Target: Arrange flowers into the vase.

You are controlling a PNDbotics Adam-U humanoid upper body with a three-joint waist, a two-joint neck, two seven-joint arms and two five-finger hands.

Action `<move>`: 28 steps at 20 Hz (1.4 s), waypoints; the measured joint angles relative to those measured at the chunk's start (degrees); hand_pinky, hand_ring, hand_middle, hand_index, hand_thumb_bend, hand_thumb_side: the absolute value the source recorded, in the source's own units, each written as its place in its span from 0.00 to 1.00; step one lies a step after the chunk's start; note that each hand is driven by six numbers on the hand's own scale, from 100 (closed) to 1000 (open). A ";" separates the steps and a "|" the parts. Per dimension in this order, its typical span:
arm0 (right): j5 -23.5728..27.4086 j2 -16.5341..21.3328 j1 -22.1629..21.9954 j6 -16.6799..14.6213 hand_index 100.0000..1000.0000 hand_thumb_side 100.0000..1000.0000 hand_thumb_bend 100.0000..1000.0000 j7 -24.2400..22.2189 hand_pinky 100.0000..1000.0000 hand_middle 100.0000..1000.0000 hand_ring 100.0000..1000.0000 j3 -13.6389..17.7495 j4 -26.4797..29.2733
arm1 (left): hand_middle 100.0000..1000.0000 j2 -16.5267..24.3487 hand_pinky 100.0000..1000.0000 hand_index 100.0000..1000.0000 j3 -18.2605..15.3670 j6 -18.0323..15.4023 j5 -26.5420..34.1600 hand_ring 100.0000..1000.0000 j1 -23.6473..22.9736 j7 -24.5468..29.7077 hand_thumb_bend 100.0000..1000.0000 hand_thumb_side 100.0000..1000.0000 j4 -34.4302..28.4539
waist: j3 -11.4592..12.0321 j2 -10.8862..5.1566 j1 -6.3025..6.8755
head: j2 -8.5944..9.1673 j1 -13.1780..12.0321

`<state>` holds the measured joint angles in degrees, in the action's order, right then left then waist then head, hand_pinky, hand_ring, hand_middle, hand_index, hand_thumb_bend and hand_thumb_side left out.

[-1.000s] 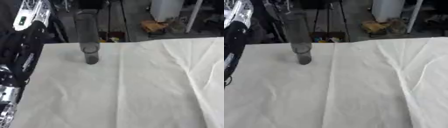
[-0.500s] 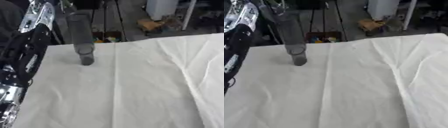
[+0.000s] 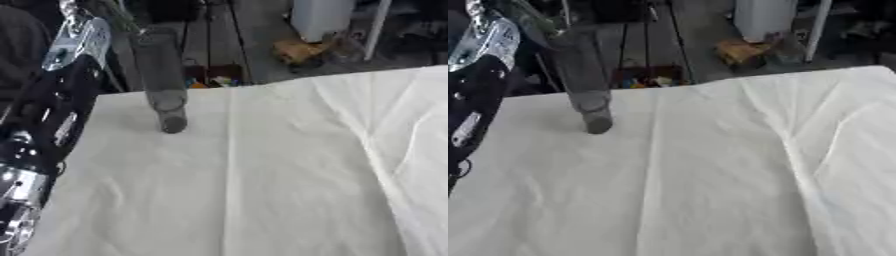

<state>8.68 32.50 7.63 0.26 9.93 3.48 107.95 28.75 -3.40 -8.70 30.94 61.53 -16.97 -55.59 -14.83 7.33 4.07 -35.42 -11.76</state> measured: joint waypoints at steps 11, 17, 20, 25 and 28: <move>0.02 0.00 0.77 0.14 0.83 0.86 0.00 -0.39 0.78 0.64 0.74 -0.37 -0.32 | 0.00 0.01 0.00 0.00 -0.21 2.51 -2.38 0.00 0.05 -0.74 1.00 0.21 5.43 | -2.04 -0.02 1.20 | 1.28 -1.14; 0.02 0.01 0.77 0.16 0.83 0.86 0.00 -0.41 0.78 0.64 0.74 -0.40 -0.40 | 0.00 0.02 0.00 0.00 -0.19 7.20 -5.66 0.00 0.06 -1.30 1.00 0.22 7.04 | -1.95 -0.01 1.63 | 1.29 -1.21; 0.02 0.01 0.77 0.18 0.83 0.86 0.00 -0.44 0.78 0.64 0.74 -0.56 -0.65 | 0.00 0.06 0.00 0.00 -0.19 9.89 -7.56 0.00 0.06 -1.75 1.00 0.23 7.19 | -1.70 -0.03 1.69 | 1.29 -1.19; 0.02 0.01 0.76 0.24 0.83 0.86 0.00 -0.50 0.78 0.64 0.74 -0.65 -0.73 | 0.00 0.09 0.00 0.00 -0.19 13.58 -10.71 0.00 0.06 -2.66 1.00 0.33 7.29 | -1.64 -0.17 1.86 | 1.28 -1.09; 0.02 0.01 0.75 0.26 0.83 0.86 0.00 -0.52 0.78 0.64 0.74 -0.65 -0.86 | 0.00 0.42 0.00 0.00 -0.13 15.58 -13.28 0.00 0.07 -3.25 1.00 0.39 7.29 | -1.64 -0.32 1.86 | 1.28 -1.04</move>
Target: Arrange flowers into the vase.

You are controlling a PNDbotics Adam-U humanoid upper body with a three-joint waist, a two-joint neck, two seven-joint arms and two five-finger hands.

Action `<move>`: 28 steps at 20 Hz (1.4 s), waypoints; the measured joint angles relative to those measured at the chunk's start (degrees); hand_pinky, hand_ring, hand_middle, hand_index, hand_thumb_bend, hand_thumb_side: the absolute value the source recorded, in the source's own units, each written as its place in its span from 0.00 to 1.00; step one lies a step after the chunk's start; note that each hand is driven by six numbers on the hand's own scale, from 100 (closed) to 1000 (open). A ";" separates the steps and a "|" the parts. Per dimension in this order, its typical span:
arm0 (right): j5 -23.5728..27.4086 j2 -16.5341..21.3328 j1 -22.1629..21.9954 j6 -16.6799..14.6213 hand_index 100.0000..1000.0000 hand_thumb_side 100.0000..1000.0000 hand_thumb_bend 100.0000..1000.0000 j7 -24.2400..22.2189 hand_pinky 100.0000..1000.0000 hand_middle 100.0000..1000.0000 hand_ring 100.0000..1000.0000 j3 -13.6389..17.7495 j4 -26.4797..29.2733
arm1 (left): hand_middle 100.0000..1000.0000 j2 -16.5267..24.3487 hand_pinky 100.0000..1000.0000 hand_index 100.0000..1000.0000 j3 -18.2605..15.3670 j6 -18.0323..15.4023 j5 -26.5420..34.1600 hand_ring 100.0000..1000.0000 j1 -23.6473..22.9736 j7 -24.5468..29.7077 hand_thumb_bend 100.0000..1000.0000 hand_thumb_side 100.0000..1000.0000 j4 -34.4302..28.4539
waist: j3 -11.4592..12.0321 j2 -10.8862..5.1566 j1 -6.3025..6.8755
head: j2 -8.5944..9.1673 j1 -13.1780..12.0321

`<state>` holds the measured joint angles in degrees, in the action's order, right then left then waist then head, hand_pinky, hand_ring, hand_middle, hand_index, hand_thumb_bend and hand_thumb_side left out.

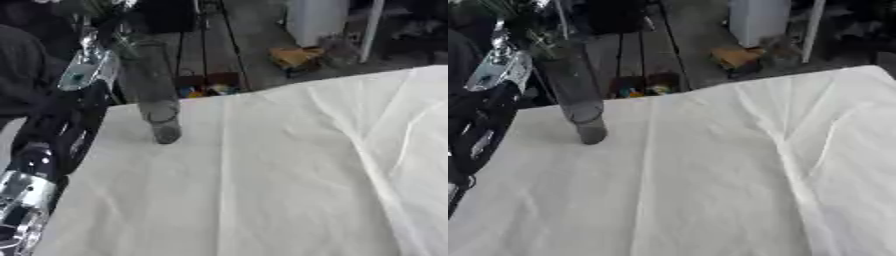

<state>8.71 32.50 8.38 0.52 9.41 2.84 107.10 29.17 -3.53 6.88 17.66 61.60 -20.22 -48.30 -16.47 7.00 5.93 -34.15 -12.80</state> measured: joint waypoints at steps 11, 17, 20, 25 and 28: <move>0.00 0.00 -0.29 0.02 0.83 0.86 0.00 -0.02 0.78 0.64 0.74 0.00 -0.25 | 0.18 0.60 0.00 0.00 0.14 5.61 -13.77 0.06 0.10 0.12 1.00 0.48 -1.41 | 0.37 -0.31 0.00 | -0.04 0.09; 0.00 0.00 -0.33 0.02 0.83 0.86 0.00 -0.02 0.78 0.64 0.74 0.00 -0.51 | 0.30 0.60 0.17 0.06 0.11 6.38 -16.86 0.18 0.10 0.84 1.00 0.46 -1.86 | 0.46 -0.35 -0.04 | -0.05 0.24; 0.00 0.00 -0.34 0.02 0.83 0.86 0.00 -0.02 0.78 0.64 0.74 0.01 -0.51 | 0.36 0.60 0.24 0.13 0.11 6.56 -17.50 0.23 0.10 1.22 1.00 0.43 -2.07 | 0.55 -0.47 -0.10 | -0.05 0.24; 0.00 0.00 -0.38 0.02 0.83 0.86 0.00 -0.01 0.78 0.64 0.74 0.01 -0.52 | 0.41 0.61 0.35 0.22 0.11 7.04 -18.38 0.29 0.10 2.11 0.88 0.36 -2.09 | 0.73 -0.67 -0.23 | -0.05 0.24; 0.00 0.00 -0.47 0.02 0.83 0.86 0.00 -0.01 0.78 0.64 0.74 0.01 -0.52 | 0.43 0.61 0.40 0.20 0.12 7.59 -18.88 0.31 0.10 2.91 0.60 0.24 -2.09 | 0.74 -0.68 -0.24 | -0.06 0.24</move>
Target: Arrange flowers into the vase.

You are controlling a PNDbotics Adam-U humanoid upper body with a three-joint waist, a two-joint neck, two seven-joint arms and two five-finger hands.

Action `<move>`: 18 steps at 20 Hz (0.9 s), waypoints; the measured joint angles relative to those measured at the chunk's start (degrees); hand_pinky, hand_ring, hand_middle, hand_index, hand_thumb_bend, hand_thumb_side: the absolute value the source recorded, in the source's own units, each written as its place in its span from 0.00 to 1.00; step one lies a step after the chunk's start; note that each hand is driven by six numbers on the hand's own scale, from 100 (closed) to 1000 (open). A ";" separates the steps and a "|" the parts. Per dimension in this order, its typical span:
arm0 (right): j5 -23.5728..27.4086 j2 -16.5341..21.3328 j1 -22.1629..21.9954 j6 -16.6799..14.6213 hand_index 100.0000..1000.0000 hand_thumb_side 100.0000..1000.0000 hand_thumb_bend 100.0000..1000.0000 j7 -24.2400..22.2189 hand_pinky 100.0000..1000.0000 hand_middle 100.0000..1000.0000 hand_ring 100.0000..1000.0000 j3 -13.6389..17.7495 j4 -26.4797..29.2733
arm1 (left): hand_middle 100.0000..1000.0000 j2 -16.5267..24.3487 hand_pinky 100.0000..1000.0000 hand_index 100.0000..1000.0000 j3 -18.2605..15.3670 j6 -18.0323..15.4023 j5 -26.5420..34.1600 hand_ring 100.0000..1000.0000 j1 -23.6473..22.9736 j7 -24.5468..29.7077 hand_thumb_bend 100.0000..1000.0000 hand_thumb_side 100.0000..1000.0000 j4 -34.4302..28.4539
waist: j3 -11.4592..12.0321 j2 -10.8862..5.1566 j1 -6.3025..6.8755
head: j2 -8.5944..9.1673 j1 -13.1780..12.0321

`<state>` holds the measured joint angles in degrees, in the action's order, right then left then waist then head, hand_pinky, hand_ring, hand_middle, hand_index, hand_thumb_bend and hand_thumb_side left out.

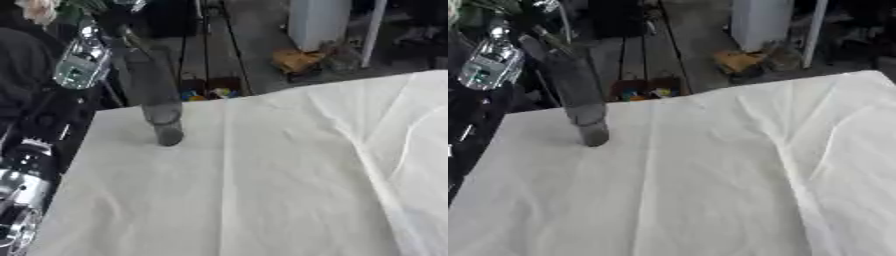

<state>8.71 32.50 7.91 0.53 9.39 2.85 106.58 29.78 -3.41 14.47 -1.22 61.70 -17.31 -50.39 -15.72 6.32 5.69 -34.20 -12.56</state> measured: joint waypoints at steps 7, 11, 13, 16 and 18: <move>0.00 0.00 -0.30 0.00 0.83 0.86 0.00 0.00 0.78 0.64 0.74 0.01 -0.02 | 0.49 0.06 0.51 0.21 0.71 2.93 -3.89 0.37 0.00 4.57 0.45 0.21 0.13 | 0.07 -0.16 0.00 | -0.03 0.01; 0.00 0.00 -0.32 -0.01 0.83 0.87 0.00 0.02 0.78 0.64 0.74 0.01 -0.06 | 0.52 0.32 0.55 0.27 0.82 4.32 -7.95 0.42 0.00 8.17 0.51 0.25 0.45 | 0.14 -0.18 0.05 | -0.25 0.05; 0.00 0.00 -0.32 -0.01 0.83 0.87 0.00 0.02 0.78 0.64 0.74 0.01 -0.17 | 0.54 0.45 0.57 0.31 0.81 4.55 -9.39 0.44 0.00 9.67 0.57 0.28 0.57 | 0.16 -0.18 0.07 | -0.29 0.08; 0.00 0.00 -0.32 -0.01 0.83 0.87 0.00 0.02 0.78 0.64 0.74 0.01 -0.35 | 0.61 0.47 0.61 0.41 0.70 4.70 -11.01 0.50 0.00 11.32 0.61 0.31 0.75 | 0.20 -0.18 0.09 | -0.30 0.11; 0.00 0.00 -0.32 -0.01 0.83 0.87 0.00 0.02 0.78 0.64 0.74 0.02 -0.36 | 0.65 0.47 0.62 0.48 0.67 4.76 -12.12 0.53 0.00 11.91 0.62 0.31 0.77 | 0.26 -0.18 0.10 | -0.30 0.12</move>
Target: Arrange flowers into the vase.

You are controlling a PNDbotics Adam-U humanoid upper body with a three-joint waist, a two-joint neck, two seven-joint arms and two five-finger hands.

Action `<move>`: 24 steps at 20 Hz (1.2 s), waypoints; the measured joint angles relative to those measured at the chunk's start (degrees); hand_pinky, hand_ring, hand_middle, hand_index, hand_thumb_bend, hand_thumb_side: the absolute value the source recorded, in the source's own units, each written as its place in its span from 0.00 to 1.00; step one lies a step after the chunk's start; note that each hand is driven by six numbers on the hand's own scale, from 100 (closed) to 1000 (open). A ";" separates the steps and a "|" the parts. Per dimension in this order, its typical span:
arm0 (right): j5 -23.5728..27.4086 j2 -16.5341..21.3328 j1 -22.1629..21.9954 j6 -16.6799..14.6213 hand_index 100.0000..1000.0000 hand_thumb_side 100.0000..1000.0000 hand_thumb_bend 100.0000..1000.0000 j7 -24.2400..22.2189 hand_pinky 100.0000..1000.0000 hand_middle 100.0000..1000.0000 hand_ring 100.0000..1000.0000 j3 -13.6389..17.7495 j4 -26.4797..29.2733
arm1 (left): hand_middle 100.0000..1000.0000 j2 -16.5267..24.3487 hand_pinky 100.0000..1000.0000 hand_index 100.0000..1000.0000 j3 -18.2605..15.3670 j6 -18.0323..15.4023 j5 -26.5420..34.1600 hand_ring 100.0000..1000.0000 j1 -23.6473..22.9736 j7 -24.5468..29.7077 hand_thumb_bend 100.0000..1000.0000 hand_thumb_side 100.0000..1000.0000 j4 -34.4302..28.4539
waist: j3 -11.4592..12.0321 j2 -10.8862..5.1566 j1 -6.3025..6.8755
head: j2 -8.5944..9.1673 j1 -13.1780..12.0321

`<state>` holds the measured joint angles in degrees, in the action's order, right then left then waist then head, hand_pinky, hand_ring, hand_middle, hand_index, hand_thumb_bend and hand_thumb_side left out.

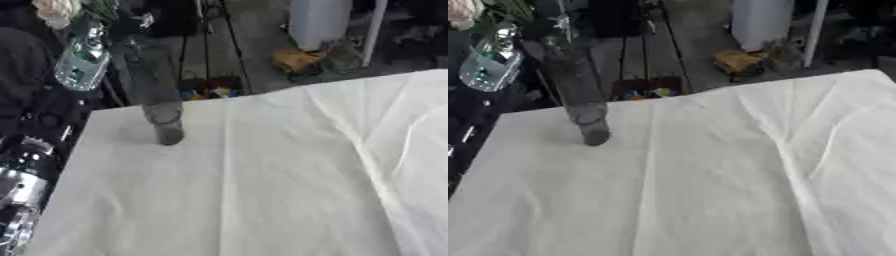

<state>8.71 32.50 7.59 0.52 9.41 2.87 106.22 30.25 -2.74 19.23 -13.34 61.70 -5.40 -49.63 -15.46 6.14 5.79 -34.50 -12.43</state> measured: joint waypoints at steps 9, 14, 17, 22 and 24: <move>0.00 0.00 0.00 0.02 0.83 0.87 0.00 -0.02 0.78 0.64 0.74 0.00 -0.04 | 0.74 0.00 0.68 0.62 -0.19 -0.36 -3.84 0.61 0.00 1.12 0.75 0.40 0.02 | 0.25 0.01 0.14 | 0.00 0.18; 0.00 0.00 0.00 0.03 0.83 0.87 0.00 -0.03 0.78 0.64 0.74 0.00 -0.20 | 0.75 0.05 0.71 0.64 -0.20 -0.58 -6.45 0.63 -0.05 2.47 0.75 0.43 0.39 | 0.27 0.01 0.15 | 0.00 0.22; 0.00 0.00 -0.02 0.03 0.83 0.87 0.00 -0.03 0.78 0.64 0.74 0.01 -0.33 | 0.76 0.07 0.72 0.65 -0.20 -0.50 -8.32 0.64 -0.09 3.98 0.75 0.44 0.78 | 0.27 0.01 0.15 | -0.02 0.24; 0.00 0.00 -0.04 0.05 0.84 0.88 0.00 -0.05 0.78 0.64 0.74 0.05 -0.34 | 0.77 0.11 0.75 0.67 -0.20 -0.29 -11.77 0.67 -0.13 6.48 0.78 0.46 1.33 | 0.27 0.01 0.15 | -0.11 0.25; 0.00 0.00 -0.04 0.09 0.84 0.88 0.00 -0.09 0.78 0.64 0.74 0.14 -0.34 | 0.78 0.11 0.76 0.68 -0.20 -0.26 -13.20 0.68 -0.17 7.39 0.79 0.47 1.42 | 0.28 0.01 0.15 | -0.12 0.25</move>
<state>8.71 32.50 7.55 0.61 9.32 3.00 105.87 30.36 -2.94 18.98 -26.54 61.52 2.00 -48.21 -15.18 6.15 5.94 -34.62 -12.18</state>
